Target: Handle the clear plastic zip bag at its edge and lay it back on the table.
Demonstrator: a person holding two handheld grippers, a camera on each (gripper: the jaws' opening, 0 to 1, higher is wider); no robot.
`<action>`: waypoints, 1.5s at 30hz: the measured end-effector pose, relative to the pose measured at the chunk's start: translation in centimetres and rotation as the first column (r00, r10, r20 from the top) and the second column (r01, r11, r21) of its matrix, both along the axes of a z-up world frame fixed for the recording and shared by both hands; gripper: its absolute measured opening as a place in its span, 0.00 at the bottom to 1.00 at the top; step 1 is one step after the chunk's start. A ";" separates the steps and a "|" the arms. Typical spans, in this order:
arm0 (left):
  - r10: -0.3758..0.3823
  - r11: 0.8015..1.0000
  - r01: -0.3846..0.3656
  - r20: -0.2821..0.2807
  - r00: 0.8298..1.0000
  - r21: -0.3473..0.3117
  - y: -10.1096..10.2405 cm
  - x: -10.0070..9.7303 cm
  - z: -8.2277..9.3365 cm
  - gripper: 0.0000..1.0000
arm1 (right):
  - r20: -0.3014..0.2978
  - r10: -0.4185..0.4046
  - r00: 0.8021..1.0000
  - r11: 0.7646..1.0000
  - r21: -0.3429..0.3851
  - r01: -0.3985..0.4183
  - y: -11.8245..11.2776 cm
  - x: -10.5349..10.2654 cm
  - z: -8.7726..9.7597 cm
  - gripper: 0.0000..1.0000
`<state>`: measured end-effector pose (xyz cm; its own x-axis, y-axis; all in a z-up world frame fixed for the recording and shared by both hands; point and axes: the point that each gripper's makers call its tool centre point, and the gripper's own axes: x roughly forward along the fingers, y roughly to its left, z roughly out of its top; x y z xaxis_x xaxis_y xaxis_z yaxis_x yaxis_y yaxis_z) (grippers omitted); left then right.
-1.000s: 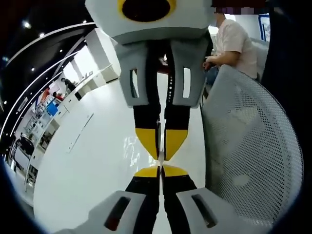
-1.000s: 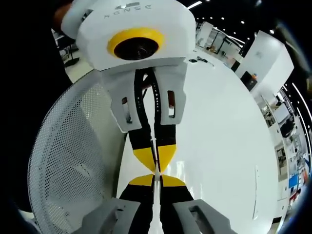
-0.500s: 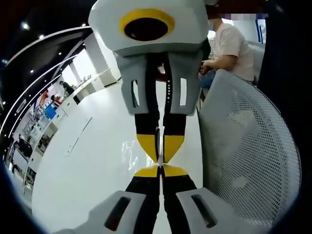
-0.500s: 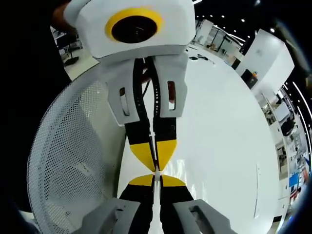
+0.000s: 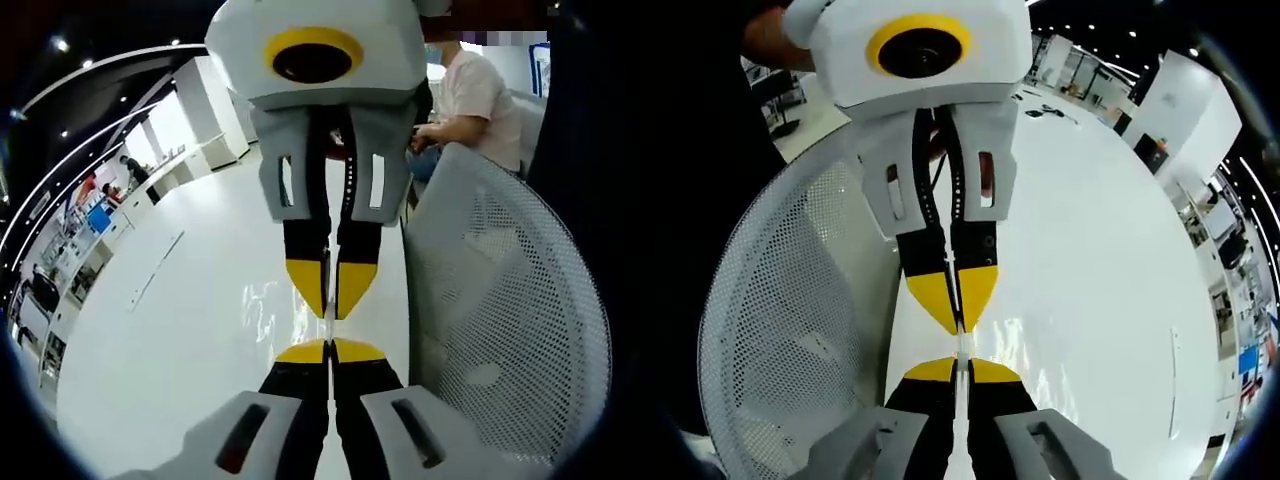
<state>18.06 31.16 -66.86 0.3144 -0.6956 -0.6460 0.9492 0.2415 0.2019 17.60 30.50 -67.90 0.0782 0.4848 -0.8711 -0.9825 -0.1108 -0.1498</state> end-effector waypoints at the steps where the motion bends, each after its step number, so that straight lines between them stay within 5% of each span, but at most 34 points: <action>1: -0.003 1.000 0.003 0.006 1.000 0.004 0.0 0.0 0.0 0.00 | 0.001 -0.003 1.000 1.000 0.000 0.003 0.0 0.0 0.0 0.00; 45: -0.056 0.997 0.056 0.001 0.998 0.049 -1.5 -0.2 -1.6 0.00 | -0.023 -0.044 0.999 0.999 0.006 0.044 -0.8 -0.6 -0.5 0.00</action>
<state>17.82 29.63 -68.46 0.2772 -0.6798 -0.6790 0.9605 0.1780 0.2139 16.99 29.73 -68.35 0.0796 0.4866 -0.8700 -0.9896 -0.0662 -0.1275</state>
